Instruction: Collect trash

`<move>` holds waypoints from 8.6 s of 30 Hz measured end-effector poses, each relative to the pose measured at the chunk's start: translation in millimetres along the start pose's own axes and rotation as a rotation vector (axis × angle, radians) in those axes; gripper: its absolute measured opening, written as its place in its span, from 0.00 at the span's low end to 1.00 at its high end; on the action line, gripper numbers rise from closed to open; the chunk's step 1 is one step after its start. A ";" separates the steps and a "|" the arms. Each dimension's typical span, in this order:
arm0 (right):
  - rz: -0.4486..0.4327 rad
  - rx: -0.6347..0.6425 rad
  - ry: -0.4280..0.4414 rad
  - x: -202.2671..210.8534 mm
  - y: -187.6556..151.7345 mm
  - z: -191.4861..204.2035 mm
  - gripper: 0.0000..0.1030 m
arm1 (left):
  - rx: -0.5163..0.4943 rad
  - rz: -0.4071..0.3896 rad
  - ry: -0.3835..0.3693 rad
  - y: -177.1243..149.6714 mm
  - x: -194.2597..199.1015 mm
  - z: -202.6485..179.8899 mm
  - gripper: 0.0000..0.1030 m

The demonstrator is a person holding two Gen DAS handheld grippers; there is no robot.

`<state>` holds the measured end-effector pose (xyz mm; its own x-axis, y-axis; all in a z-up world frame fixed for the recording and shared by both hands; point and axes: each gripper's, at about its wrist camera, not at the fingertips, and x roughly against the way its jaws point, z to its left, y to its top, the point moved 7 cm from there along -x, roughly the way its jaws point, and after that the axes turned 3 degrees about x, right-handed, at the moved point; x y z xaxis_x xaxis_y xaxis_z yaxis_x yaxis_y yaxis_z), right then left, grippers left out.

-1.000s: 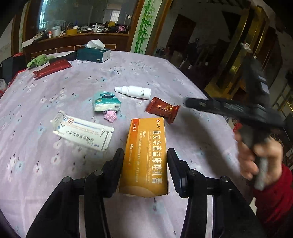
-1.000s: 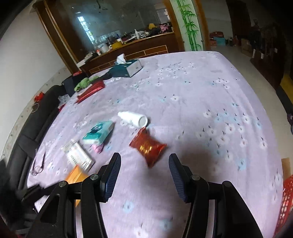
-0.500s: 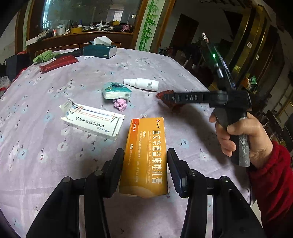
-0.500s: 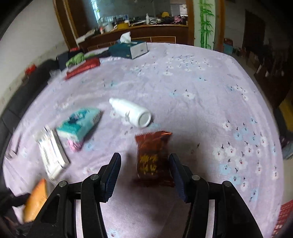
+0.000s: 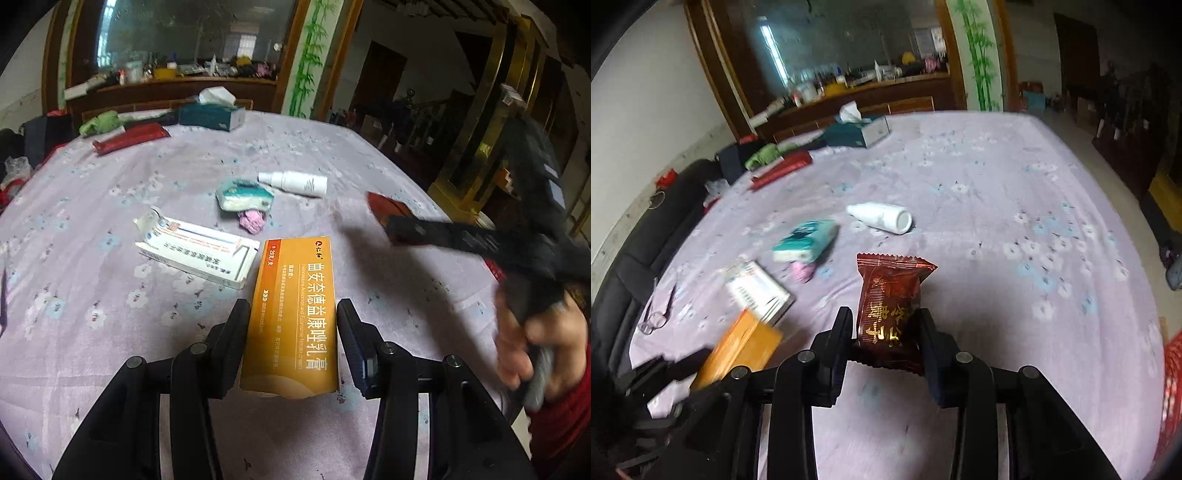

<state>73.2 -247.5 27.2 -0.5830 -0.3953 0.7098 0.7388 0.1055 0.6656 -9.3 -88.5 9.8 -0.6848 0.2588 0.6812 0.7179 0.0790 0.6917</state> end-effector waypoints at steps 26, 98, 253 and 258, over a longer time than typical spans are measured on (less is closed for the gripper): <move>-0.189 -0.040 -0.116 91.1 -87.9 23.6 0.37 | -0.080 -0.165 0.149 -35.4 38.1 -35.4 0.46; -0.144 -0.048 -0.052 71.5 -74.9 15.7 0.37 | -0.090 -0.103 0.209 -4.8 13.0 -31.1 0.46; 0.254 0.145 0.028 -158.9 103.8 6.9 0.52 | 0.253 0.149 -0.027 25.1 -40.6 128.3 0.09; 0.292 0.201 0.029 -161.9 89.7 11.5 0.36 | 0.250 0.170 -0.041 28.8 -52.1 125.8 0.18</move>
<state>229.9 -163.6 -25.4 -0.3454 -0.3476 0.8717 0.7900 0.3937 0.4700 62.8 21.4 -35.9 -0.5504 0.3265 0.7684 0.8337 0.2647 0.4846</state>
